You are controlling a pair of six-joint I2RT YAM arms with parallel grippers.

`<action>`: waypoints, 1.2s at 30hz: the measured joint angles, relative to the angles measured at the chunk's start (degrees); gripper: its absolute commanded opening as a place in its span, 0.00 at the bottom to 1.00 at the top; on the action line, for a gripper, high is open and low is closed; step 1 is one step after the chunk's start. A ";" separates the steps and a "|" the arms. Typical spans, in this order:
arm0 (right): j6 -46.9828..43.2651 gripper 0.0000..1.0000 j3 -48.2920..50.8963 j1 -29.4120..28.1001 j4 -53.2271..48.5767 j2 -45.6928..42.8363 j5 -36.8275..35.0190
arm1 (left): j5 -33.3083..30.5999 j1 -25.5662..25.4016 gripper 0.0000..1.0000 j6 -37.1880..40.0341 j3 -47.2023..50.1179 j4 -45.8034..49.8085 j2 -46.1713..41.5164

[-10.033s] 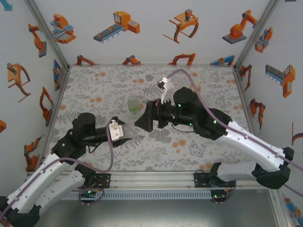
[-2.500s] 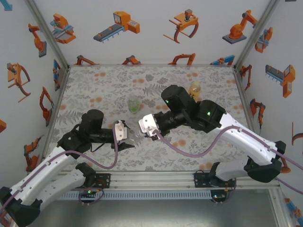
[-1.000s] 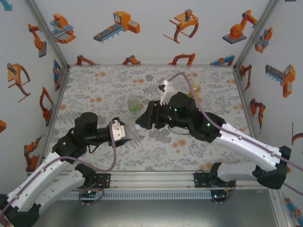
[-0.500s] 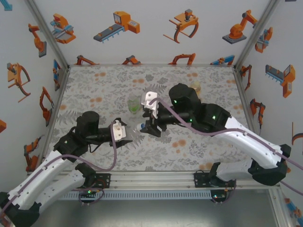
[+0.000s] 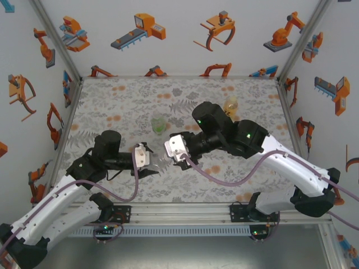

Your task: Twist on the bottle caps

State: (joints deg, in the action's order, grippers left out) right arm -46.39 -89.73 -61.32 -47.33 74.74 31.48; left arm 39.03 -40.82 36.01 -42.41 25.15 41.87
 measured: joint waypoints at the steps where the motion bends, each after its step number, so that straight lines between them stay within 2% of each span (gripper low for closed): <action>1: -0.33 0.49 0.00 0.00 0.00 -0.02 0.00 | 0.11 0.00 0.00 0.00 -0.02 0.00 0.00; 5: -1.70 0.43 0.33 0.00 0.20 -0.28 0.04 | 0.70 -0.04 0.00 0.04 -0.02 0.00 0.00; 20: -2.54 0.43 1.49 -0.02 1.03 -0.63 2.27 | 1.16 -0.09 0.00 0.22 -0.02 0.15 0.00; 24: -2.54 0.39 1.49 0.00 1.38 -0.61 2.84 | 1.20 -0.09 0.00 0.24 -0.02 0.17 0.00; 31: -1.88 0.20 1.49 0.00 1.81 -0.59 3.21 | 1.57 -0.11 0.00 0.44 -0.02 0.33 0.00; 36: 5.07 0.10 3.08 0.00 4.87 -0.85 2.54 | 0.70 -0.15 0.00 0.42 -0.02 1.36 -0.70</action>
State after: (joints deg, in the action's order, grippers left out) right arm -41.32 -86.65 -61.32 -42.46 73.89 34.02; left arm 39.72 -40.97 36.42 -42.44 26.50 41.17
